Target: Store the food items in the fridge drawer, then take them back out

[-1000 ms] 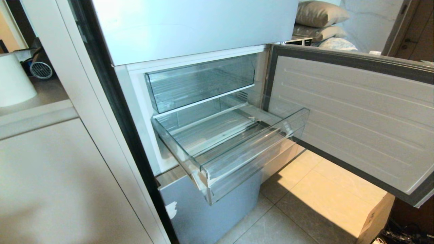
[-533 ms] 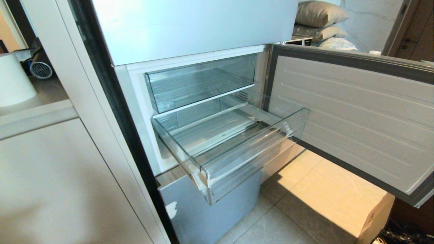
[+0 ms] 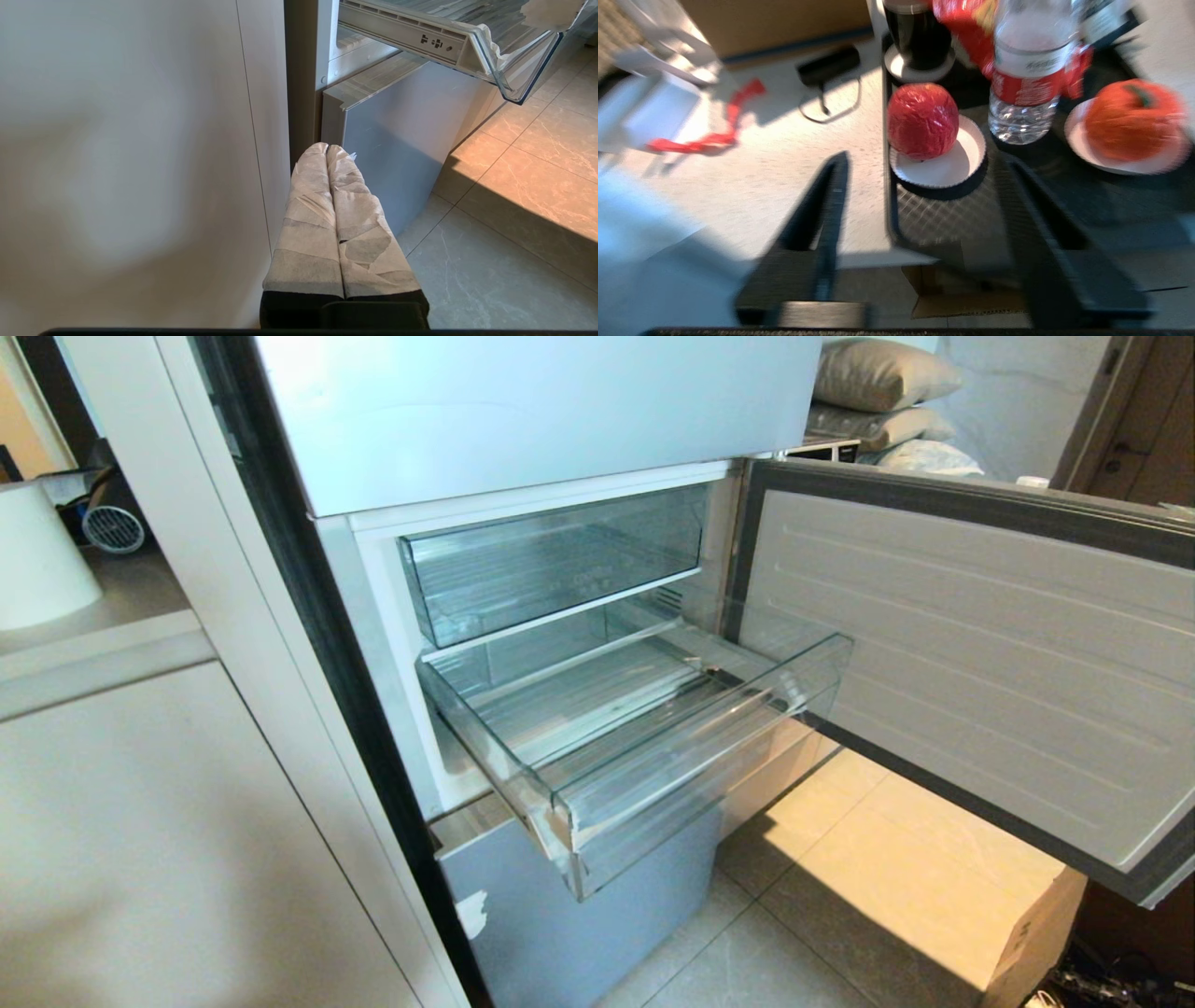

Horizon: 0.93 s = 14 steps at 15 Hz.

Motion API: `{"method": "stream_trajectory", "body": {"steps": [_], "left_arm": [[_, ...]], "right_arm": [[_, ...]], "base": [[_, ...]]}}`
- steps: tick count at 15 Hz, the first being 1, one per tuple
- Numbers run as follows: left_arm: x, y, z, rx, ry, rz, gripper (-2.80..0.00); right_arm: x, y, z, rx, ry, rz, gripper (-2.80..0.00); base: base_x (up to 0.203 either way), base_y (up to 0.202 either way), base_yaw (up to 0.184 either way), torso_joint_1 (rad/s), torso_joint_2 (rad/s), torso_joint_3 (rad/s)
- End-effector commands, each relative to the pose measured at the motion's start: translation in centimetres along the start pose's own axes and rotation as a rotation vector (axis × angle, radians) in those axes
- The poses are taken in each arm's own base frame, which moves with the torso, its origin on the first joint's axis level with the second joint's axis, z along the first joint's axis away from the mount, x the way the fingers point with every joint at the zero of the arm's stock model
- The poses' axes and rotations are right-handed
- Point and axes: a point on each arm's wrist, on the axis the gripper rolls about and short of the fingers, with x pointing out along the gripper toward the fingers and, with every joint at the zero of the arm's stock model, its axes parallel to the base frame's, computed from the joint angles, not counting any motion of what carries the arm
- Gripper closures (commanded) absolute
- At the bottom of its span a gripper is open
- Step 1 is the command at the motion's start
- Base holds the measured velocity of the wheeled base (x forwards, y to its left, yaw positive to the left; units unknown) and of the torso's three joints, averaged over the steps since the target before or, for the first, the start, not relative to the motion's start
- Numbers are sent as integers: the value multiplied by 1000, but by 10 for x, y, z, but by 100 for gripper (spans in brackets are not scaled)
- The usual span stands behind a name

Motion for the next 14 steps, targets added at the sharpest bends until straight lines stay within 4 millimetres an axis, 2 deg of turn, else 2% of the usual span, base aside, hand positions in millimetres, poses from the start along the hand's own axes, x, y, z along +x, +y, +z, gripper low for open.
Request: {"method": "stream_trajectory", "body": {"steps": [1,4,6,10,12,14], "left_arm": [[0,0,0,0,2,0,0],[0,0,0,0,2,0,0],[0,0,0,0,2,0,0],[0,0,0,0,2,0,0],[0,0,0,0,2,0,0],[0,0,0,0,2,0,0]], "right_arm": [[-76,20,18,-23,-171,36,0],[-143,40,9,-29,-225,109,0],[-182,49,-8,-32,-191,205,0],[-216,55,-47,-64,-62,539,0],[-234,43,-66,-107,-80,710,0],[-244,26,-90,-186,-97,818,0]], "base": [[0,0,0,0,0,0],[0,0,0,0,0,0],[0,0,0,0,0,0],[0,0,0,0,0,0],[0,0,0,0,0,0],[0,0,0,0,0,0]]}}
